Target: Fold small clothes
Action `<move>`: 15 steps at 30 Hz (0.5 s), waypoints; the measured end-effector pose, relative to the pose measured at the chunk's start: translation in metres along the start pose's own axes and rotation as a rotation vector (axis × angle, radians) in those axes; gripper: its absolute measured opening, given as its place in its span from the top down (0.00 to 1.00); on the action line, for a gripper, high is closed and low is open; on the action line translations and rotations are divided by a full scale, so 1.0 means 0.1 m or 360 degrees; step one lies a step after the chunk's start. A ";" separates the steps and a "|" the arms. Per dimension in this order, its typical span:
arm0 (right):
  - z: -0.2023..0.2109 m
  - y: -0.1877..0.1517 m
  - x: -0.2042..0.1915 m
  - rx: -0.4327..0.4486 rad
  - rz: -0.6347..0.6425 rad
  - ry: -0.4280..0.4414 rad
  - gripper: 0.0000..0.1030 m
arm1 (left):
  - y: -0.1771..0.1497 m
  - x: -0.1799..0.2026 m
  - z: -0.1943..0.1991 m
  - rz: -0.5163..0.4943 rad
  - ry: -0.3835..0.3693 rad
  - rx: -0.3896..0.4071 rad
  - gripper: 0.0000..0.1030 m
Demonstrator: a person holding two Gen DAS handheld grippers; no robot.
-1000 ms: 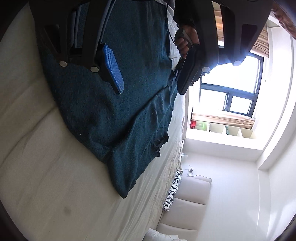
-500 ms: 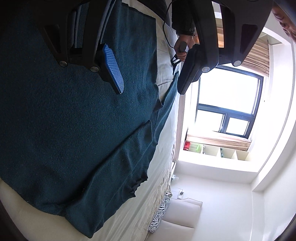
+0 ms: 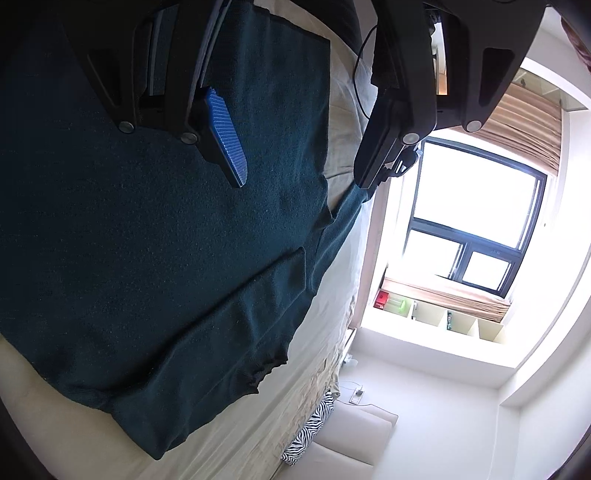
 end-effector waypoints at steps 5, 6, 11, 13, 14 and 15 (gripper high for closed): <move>-0.07 0.12 0.09 0.0035 -0.0033 0.0004 0.42 | -0.91 1.15 -0.25 -0.0754 0.0018 -0.0191 0.90; -0.06 0.14 0.11 0.0040 -0.0035 0.0003 0.42 | -1.19 1.36 -0.32 -0.0946 0.0034 -0.0231 0.90; -0.02 0.24 0.24 0.0062 -0.0065 -0.0009 0.42 | -2.82 1.89 -0.64 -0.1854 0.0170 -0.0361 0.89; -0.07 0.31 0.28 0.0071 -0.0081 -0.0019 0.42 | -3.36 1.80 -0.69 -0.2167 0.0243 -0.0376 0.89; -0.11 0.36 0.30 0.0072 -0.0091 -0.0025 0.42 | -3.55 1.70 -0.70 -0.2280 0.0282 -0.0401 0.89; -0.14 0.39 0.34 0.0067 -0.0105 -0.0038 0.42 | -3.69 1.60 -0.73 -0.2367 0.0322 -0.0423 0.89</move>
Point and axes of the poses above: each gripper's, at about its wrist camera, not at the fingertips, and z roughly against the way its jaws point, x to its right, y to its top, the point moved 8 cm from there along -z, roughly the way its jaws point
